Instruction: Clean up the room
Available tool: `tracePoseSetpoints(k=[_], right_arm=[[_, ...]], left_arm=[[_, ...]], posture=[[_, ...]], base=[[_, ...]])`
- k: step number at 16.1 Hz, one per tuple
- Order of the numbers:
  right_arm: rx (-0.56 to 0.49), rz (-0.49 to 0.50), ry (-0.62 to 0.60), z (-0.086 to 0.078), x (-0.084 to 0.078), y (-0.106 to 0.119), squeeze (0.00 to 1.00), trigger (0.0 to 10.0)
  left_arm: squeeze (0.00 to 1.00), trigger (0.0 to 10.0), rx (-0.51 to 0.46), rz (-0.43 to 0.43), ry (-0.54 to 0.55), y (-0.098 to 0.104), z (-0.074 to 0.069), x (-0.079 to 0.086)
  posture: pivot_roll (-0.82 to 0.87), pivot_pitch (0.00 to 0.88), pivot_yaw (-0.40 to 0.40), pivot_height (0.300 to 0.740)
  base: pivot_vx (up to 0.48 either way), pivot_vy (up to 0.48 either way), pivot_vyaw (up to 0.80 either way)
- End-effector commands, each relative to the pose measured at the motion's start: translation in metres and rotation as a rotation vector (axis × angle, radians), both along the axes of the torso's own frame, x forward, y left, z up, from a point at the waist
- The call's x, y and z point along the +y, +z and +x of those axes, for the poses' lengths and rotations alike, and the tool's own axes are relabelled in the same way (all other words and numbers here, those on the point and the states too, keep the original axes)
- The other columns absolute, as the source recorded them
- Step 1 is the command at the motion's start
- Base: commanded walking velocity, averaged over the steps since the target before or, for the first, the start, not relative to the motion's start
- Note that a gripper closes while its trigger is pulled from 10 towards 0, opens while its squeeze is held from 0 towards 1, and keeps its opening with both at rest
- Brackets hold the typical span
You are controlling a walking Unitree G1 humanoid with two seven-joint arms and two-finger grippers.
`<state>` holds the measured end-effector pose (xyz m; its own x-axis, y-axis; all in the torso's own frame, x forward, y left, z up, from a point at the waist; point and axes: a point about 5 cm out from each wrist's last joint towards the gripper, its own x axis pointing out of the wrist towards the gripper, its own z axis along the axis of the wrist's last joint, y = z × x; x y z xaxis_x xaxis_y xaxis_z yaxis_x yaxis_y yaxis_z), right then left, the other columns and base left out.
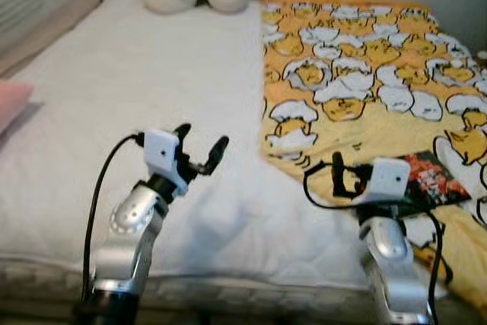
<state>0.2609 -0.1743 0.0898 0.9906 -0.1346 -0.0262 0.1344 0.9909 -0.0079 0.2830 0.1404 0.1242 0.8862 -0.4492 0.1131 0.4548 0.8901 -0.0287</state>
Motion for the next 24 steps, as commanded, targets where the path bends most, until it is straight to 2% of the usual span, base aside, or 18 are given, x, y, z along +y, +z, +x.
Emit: tracePoseSetpoints(k=[1, 7, 9, 10, 11, 12, 13, 14, 15, 16, 17, 20, 24], right_arm=[[0.003, -0.024, -0.02, 0.0, -0.008, 0.0, 0.0, 10.0], [-0.001, -0.022, -0.025, 0.001, -0.011, 0.003, 0.0, 10.0], [0.004, 0.007, -0.047, 0.0, -0.014, 0.004, 0.0, 10.0], [0.056, 0.155, -0.128, -0.004, -0.024, -0.002, 0.0, 10.0], [0.09, 0.227, -0.161, -0.01, -0.029, -0.007, 0.0, 10.0], [0.108, 0.281, -0.184, -0.019, -0.033, -0.009, 0.0, 10.0], [0.116, 0.29, -0.206, -0.029, -0.038, -0.009, 0.0, 10.0], [0.122, 0.258, -0.212, -0.037, -0.041, -0.01, 0.0, 10.0], [0.116, 0.137, -0.215, -0.044, -0.046, -0.011, 0.0, 10.0], [0.118, 0.104, -0.209, -0.044, -0.047, -0.012, 0.0, 10.0], [0.109, 0.051, -0.18, -0.036, -0.043, -0.009, 0.0, 10.0], [0.056, 0.068, -0.159, -0.021, -0.035, 0.001, 0.0, 10.0], [0.067, 0.092, -0.156, -0.019, -0.029, -0.003, 0.0, 10.0]], left_arm=[[0.0, 10.0, -0.018, -0.015, -0.035, 0.004, 0.0, -0.007], [0.0, 10.0, -0.02, -0.027, -0.049, 0.006, 0.001, -0.009], [0.0, 10.0, -0.021, -0.024, -0.052, 0.006, 0.001, -0.009], [0.0, 10.0, -0.019, -0.018, -0.06, 0.006, 0.0, -0.009], [0.0, 10.0, -0.02, -0.01, -0.065, 0.006, -0.001, -0.008], [0.0, 10.0, -0.023, 0.0, -0.067, 0.008, -0.001, -0.005], [0.0, 10.0, -0.029, 0.009, -0.066, 0.01, 0.0, -0.002], [0.0, 10.0, -0.034, 0.018, -0.062, 0.011, 0.001, 0.001], [0.0, 10.0, -0.04, 0.036, -0.064, 0.012, 0.004, 0.002], [0.0, 10.0, -0.044, 0.04, -0.066, 0.013, 0.006, 0.001], [0.0, 10.0, -0.069, 0.04, -0.102, 0.018, 0.01, -0.003], [0.0, 10.0, -0.079, 0.033, -0.173, 0.019, 0.007, -0.015], [0.0, 10.0, -0.079, 0.03, -0.28, 0.017, -0.002, -0.029]], posture=[[-0.02, 0.0, 0.01, 0.695], [-0.03, 0.0, 0.01, 0.695], [-0.04, 0.0, 0.013, 0.695], [-0.04, 0.0, 0.016, 0.695], [-0.04, 0.0, 0.02, 0.695], [-0.04, 0.0, 0.024, 0.695], [-0.04, 0.0, 0.028, 0.695], [-0.04, 0.0, 0.033, 0.695], [-0.04, 0.0, 0.039, 0.695], [-0.04, 0.0, 0.041, 0.695], [-0.05, 0.0, 0.048, 0.695], [-0.06, 0.0, 0.049, 0.695], [-0.05, 0.0, 0.048, 0.695]], base=[[0.319, -0.356, 0.0], [0.052, -0.06, 0.0], [0.0, 0.0, 0.0], [0.0, 0.0, 0.0], [0.0, 0.0, 0.0], [0.0, 0.0, 0.0], [0.0, 0.0, 0.0], [0.0, 0.0, 0.0], [0.0, 0.0, 0.0], [0.0, 0.0, 0.0], [0.0, -0.304, 0.0], [0.0, -0.458, 0.0], [0.0, -0.455, 0.0]])
